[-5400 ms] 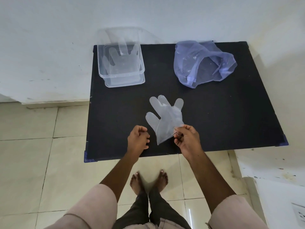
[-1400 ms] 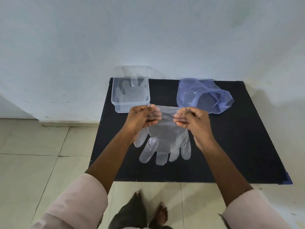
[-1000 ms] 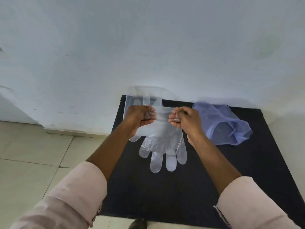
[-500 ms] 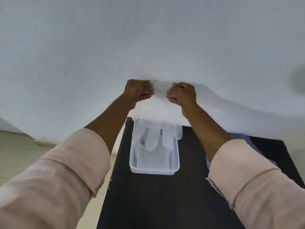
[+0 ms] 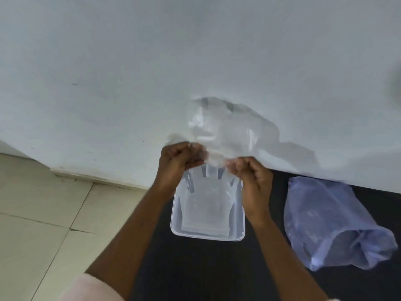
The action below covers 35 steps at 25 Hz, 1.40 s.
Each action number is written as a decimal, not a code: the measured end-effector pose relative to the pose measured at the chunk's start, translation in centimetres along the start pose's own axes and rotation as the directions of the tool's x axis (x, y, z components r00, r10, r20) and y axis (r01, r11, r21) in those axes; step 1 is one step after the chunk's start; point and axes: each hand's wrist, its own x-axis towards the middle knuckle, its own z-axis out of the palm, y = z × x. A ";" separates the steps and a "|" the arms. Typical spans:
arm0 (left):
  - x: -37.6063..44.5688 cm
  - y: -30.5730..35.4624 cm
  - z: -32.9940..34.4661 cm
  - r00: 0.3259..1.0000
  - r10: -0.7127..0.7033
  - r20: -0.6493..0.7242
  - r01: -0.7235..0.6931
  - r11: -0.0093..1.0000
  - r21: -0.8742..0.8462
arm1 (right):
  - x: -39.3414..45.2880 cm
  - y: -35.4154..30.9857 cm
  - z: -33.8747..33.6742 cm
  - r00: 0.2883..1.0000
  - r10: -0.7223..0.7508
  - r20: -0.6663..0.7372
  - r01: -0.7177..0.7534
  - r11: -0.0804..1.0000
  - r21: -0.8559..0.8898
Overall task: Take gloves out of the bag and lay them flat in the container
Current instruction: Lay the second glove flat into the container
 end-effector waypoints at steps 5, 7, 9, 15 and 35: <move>-0.6 -5.6 -1.5 0.986 -0.168 -0.002 0.162 0.951 0.262 | -2.6 5.2 -0.6 0.992 0.109 0.068 -0.081 0.941 -0.328; -0.6 -6.5 -1.5 0.985 -0.171 0.013 0.149 0.891 0.430 | -2.7 5.9 -0.4 0.982 0.133 0.133 -0.056 0.883 -0.467; -0.6 -7.1 -1.5 0.986 -0.155 0.068 0.083 0.793 0.604 | -2.8 6.3 -0.3 0.968 0.168 0.187 -0.035 0.826 -0.563; -0.9 -7.6 -1.2 0.950 -0.168 0.265 -0.126 0.569 0.813 | -3.1 6.7 0.0 0.935 0.244 0.259 0.012 0.706 -0.708; -3.8 -8.1 -2.0 0.670 -0.642 0.372 -0.682 -0.335 0.650 | -3.4 3.6 0.4 0.379 0.824 0.422 0.539 0.174 -0.824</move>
